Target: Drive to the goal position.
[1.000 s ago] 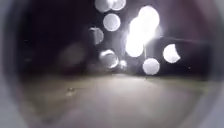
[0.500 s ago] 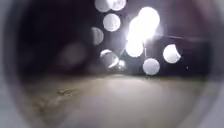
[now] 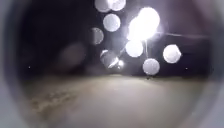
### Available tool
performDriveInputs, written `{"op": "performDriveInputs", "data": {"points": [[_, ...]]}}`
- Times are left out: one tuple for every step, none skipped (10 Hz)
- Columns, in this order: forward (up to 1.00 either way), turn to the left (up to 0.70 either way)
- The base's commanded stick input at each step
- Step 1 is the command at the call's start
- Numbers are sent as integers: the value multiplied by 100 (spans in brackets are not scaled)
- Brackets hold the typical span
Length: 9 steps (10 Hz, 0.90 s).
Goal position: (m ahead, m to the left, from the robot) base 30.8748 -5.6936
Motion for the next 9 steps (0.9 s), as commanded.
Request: {"op": "performDriveInputs", "data": {"points": [[100,-12],[100,-27],[100,-23],[100,0],[100,0],[100,0],[100,0],[100,0],[100,0]]}}
